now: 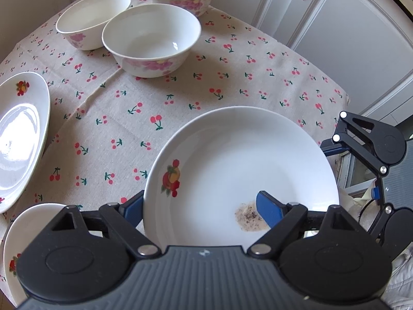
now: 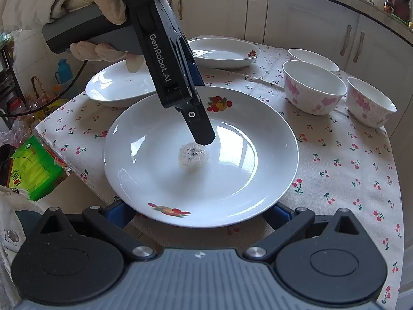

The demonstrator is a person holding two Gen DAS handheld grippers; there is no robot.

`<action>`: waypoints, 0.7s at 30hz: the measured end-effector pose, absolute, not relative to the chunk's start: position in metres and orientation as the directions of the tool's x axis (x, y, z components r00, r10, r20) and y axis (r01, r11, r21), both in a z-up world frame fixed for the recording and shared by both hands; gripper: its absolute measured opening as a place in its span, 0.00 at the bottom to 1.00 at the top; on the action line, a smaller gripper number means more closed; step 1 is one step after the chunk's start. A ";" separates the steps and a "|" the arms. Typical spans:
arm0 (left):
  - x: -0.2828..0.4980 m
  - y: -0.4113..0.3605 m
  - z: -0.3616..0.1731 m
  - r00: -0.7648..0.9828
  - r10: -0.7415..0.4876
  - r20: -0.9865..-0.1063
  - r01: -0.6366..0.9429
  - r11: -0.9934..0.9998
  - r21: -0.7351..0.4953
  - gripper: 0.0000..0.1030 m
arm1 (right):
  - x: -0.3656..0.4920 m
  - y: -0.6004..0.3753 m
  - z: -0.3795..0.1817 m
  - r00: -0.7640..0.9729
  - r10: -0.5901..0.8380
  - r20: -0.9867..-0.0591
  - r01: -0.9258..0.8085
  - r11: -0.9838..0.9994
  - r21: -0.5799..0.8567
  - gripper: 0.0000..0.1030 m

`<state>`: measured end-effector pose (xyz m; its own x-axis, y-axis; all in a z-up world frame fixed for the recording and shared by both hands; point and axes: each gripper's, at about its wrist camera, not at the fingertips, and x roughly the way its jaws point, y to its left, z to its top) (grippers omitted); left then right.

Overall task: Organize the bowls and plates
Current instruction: 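Lift and tilt the stained plate with the left tool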

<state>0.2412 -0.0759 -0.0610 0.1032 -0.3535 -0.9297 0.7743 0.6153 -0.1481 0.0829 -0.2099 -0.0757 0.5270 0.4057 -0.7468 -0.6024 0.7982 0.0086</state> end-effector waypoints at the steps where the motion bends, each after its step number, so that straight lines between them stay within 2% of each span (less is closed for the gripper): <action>1: 0.242 -0.075 -0.060 0.104 -0.359 -0.928 0.772 0.617 -0.152 0.86 | 0.083 -0.210 -0.075 0.527 0.406 -0.747 -0.602 0.799 0.009 1.00; 21: 0.248 -0.058 -0.036 0.161 -0.393 -0.905 0.747 0.648 -0.148 0.86 | 0.096 -0.202 -0.055 0.527 0.415 -0.741 -0.632 0.775 -0.016 1.00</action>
